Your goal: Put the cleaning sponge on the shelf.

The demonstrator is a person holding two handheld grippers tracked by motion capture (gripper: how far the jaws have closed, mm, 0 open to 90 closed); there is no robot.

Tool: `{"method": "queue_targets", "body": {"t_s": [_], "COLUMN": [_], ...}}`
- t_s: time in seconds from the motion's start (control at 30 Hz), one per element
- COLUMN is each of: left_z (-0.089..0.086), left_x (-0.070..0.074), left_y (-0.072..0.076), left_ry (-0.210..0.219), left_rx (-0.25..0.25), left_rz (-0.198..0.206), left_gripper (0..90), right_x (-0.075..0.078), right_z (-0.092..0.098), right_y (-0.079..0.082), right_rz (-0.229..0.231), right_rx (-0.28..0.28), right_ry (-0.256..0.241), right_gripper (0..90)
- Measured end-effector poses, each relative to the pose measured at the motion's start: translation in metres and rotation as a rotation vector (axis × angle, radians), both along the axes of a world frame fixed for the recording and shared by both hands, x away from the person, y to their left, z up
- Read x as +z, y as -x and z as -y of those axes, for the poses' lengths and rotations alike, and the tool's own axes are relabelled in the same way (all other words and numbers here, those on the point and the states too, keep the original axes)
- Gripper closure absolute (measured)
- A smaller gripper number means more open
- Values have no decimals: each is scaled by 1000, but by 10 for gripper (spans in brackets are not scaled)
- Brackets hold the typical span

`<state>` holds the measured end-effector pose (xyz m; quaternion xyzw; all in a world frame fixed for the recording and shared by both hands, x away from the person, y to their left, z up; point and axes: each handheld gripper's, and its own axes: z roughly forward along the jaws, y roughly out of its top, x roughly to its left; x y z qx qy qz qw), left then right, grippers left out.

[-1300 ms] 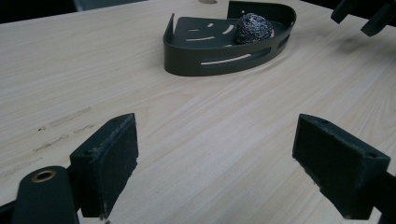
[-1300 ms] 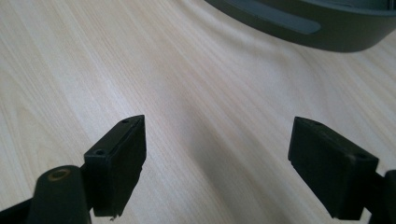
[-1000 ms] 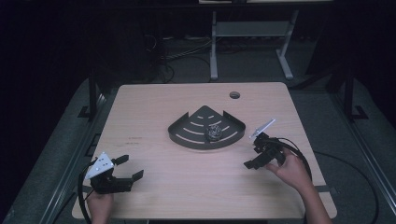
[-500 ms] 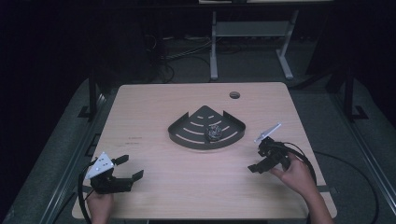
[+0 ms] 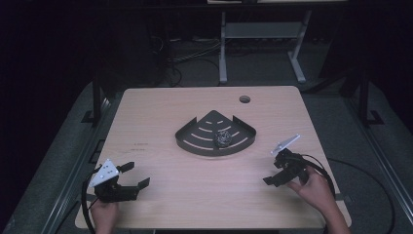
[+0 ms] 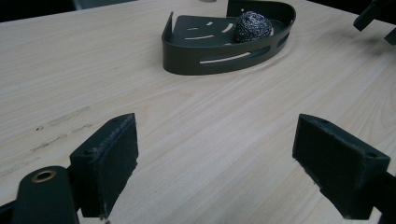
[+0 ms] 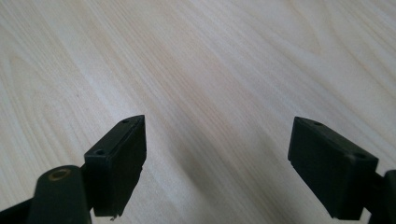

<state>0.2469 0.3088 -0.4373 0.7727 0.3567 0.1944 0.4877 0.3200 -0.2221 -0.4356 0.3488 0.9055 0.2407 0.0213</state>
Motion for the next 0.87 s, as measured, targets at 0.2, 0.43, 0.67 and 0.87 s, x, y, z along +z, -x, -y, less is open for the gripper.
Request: {"method": "queue_targets", "body": {"t_s": [0.2,0.43,0.67,0.87], "left_z": [0,0,0,0], "left_x": [0,0,0,-1], "left_y": [0,0,1,0], "left_ry": [1,-6,-7,-4], "left_rx": [1,-2,-1,0], "left_rz": [-1,1,0,-1], "left_gripper": [137,137,137,137], "right_x": [-2,-5,-9,-9], "right_z": [5,9,11,11], "right_y": [7,13,21,37], "right_rz": [1,3,8,58], "right_rx": [-12,-19,-28,-47], "right_ry": [-10,-25,-36,-53], "right_gripper": [188,187,182,167]}}
